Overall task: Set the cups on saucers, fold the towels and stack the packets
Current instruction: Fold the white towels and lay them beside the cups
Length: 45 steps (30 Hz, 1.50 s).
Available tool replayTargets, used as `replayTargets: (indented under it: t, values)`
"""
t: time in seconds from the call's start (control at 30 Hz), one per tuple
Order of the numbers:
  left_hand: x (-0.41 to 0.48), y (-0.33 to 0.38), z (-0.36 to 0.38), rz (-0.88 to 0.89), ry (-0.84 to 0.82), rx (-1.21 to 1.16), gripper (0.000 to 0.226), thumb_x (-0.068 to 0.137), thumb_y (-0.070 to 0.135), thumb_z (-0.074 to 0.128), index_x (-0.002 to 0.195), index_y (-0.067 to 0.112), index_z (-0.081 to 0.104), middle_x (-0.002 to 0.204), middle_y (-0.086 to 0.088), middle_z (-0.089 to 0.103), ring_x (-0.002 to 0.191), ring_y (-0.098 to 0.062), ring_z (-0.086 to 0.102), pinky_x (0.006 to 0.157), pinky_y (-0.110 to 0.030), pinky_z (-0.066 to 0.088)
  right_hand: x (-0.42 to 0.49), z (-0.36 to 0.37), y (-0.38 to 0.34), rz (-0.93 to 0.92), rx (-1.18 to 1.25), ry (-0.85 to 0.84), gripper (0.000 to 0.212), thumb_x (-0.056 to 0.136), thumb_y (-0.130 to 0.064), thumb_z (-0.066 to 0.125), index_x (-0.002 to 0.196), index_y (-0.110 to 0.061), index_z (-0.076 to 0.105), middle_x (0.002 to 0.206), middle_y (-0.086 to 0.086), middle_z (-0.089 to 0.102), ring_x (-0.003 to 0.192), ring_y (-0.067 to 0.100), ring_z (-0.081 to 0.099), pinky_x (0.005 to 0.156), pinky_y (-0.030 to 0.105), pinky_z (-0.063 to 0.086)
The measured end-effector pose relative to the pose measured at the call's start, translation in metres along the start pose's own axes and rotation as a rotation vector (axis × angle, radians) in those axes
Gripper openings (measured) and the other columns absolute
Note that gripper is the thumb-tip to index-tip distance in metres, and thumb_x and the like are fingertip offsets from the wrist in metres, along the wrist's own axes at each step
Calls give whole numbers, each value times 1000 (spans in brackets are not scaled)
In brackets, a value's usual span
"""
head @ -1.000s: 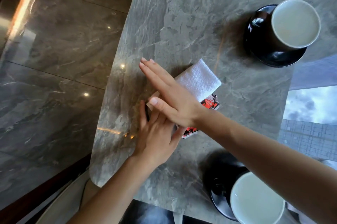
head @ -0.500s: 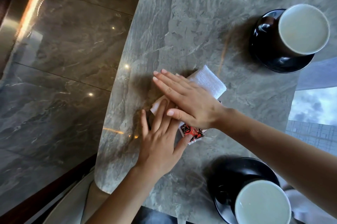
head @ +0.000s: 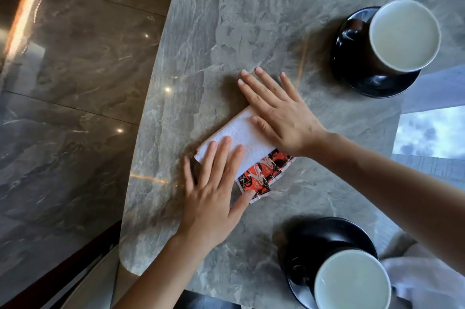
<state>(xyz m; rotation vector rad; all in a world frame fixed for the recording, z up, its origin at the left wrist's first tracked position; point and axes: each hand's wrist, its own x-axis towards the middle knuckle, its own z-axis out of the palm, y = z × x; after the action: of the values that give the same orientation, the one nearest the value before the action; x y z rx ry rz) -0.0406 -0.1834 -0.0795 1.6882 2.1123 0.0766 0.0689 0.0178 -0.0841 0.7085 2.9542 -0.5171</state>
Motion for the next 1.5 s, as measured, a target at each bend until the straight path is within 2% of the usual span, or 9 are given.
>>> replayTargets:
  t: [0.23, 0.4, 0.57, 0.7, 0.83, 1.07, 1.27, 1.37, 1.5]
  values:
    - [4, 2, -15, 20, 67, -121, 63, 90, 53, 35, 145, 24, 27, 156, 2, 22, 144, -16, 16, 113, -56, 12, 2, -8, 1, 46, 190, 15, 61, 97, -39, 33, 151, -17, 15, 160, 1, 11, 148, 16, 2, 120, 40, 1]
    - [30, -6, -45, -60, 317, -382, 48, 86, 37, 48, 128, 15, 46, 132, -1, 48, 122, -18, 44, 103, -35, 29, -26, -22, 11, 404, 608, 431, 38, 91, -35, 47, 125, -18, 50, 122, 1, 56, 108, 8, 55, 93, 35, 47]
    - [64, -2, -53, -102, 30, -154, 61, 85, 39, 56, 138, 18, 33, 135, -2, 37, 125, -25, 38, 98, -44, 31, -49, -27, 5, 678, 812, 155, 38, 81, -44, 66, 112, -23, 55, 90, -4, 67, 77, 10, 64, 69, 33, 50]
    - [71, 0, -50, -53, 13, -75, 57, 88, 38, 52, 138, 20, 31, 132, -2, 38, 125, -25, 37, 96, -43, 30, -33, -31, -14, 695, 585, -34, 57, 74, -46, 71, 123, -26, 49, 97, -5, 60, 85, 17, 58, 77, 35, 48]
    - [67, -7, -45, -66, 63, -184, 54, 87, 34, 55, 135, 19, 37, 131, -4, 40, 123, -28, 38, 93, -39, 30, -24, -36, -29, 610, 643, 117, 47, 77, -22, 74, 119, -14, 55, 101, 4, 62, 88, 21, 57, 83, 42, 50]
    - [59, -16, -51, -67, 137, -501, 59, 78, 33, 50, 131, 8, 44, 129, -10, 50, 123, -27, 43, 102, -36, 33, -30, -49, -56, 314, 1325, 250, 40, 73, 3, 61, 106, -8, 40, 92, 13, 48, 77, 18, 45, 64, 27, 41]
    - [46, 15, -90, 114, 91, -736, 86, 79, 50, 50, 148, 16, 13, 154, -2, 23, 143, -12, 19, 118, -43, 19, -46, -93, -38, 305, 1778, 286, 38, 69, 3, 54, 102, -15, 47, 86, 3, 53, 75, 14, 51, 59, 24, 44]
    - [53, 62, -116, 199, 81, -895, 61, 81, 46, 54, 136, 25, 37, 130, 12, 56, 121, -4, 51, 99, -32, 44, -69, -113, -14, 272, 1940, 293, 40, 72, -2, 47, 110, -6, 54, 92, 9, 61, 86, 21, 58, 71, 31, 51]
    - [70, 141, -109, 187, 54, -1025, 36, 82, 44, 58, 111, 23, 54, 102, 0, 68, 97, -20, 64, 85, -50, 51, -117, -128, 32, 328, 2118, 384, 38, 76, -13, 42, 108, -6, 61, 92, 9, 69, 89, 21, 66, 79, 32, 56]
